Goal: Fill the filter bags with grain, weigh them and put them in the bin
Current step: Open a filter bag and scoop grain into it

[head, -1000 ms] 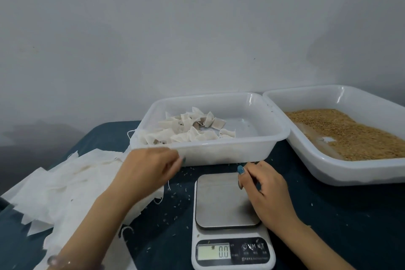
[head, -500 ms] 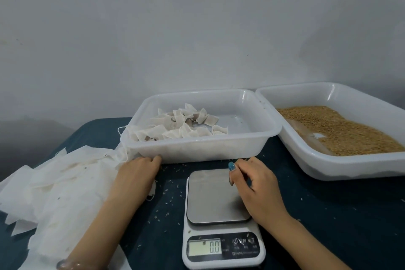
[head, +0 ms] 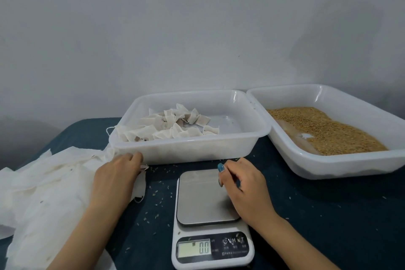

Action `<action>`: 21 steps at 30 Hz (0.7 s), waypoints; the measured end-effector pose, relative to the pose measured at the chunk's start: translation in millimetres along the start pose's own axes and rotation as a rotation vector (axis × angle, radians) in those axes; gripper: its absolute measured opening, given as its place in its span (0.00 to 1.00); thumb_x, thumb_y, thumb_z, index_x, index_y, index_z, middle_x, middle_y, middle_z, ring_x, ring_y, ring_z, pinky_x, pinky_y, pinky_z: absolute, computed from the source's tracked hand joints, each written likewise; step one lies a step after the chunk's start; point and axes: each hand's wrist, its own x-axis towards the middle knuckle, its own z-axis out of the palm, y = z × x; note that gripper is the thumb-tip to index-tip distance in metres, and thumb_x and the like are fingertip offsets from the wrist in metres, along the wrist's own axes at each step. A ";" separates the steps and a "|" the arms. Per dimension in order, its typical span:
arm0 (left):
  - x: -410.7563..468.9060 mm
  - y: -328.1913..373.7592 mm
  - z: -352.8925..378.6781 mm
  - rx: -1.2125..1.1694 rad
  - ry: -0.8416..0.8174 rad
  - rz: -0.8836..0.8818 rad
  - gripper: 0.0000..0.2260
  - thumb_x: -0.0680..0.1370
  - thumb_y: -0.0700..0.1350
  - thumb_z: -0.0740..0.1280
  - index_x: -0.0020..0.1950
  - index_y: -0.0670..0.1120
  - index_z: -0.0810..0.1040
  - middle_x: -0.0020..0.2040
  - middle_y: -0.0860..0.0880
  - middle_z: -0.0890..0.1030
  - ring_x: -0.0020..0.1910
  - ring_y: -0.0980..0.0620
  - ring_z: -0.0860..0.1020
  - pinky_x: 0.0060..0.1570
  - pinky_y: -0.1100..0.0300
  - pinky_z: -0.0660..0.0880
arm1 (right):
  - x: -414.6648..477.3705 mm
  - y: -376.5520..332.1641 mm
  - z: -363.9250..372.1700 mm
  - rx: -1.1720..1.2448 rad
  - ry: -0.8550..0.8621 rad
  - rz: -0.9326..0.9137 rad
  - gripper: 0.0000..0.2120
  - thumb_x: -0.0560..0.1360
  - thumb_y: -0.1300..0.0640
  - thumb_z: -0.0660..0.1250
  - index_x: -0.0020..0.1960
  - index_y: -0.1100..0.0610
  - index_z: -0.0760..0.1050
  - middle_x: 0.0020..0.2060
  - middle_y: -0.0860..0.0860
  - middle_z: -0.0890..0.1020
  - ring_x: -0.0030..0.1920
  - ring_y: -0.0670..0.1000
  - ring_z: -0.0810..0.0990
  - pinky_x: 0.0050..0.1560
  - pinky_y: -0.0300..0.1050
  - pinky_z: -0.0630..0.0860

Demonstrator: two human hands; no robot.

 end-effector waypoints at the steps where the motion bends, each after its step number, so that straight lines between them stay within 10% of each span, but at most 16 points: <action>1: 0.0 -1.5 0.0 0.030 -0.027 -0.028 0.07 0.74 0.44 0.73 0.46 0.49 0.75 0.41 0.51 0.79 0.40 0.46 0.79 0.30 0.56 0.62 | 0.0 0.0 -0.1 -0.001 0.001 0.004 0.14 0.78 0.45 0.55 0.34 0.43 0.68 0.30 0.40 0.70 0.38 0.45 0.72 0.35 0.34 0.65; 13: -7.5 1.9 -24.7 -0.077 0.154 0.035 0.18 0.59 0.31 0.80 0.39 0.42 0.75 0.29 0.45 0.75 0.24 0.45 0.69 0.25 0.59 0.61 | -0.5 1.2 1.1 -0.011 0.004 0.009 0.15 0.78 0.45 0.56 0.34 0.46 0.71 0.30 0.42 0.72 0.38 0.46 0.73 0.35 0.36 0.66; 21: -8.2 1.3 -24.7 -0.457 0.467 -0.229 0.13 0.79 0.33 0.65 0.47 0.48 0.63 0.28 0.51 0.67 0.25 0.47 0.63 0.30 0.57 0.62 | -0.4 0.9 0.2 -0.004 0.013 0.017 0.16 0.77 0.45 0.56 0.34 0.47 0.71 0.29 0.41 0.71 0.38 0.46 0.73 0.35 0.34 0.65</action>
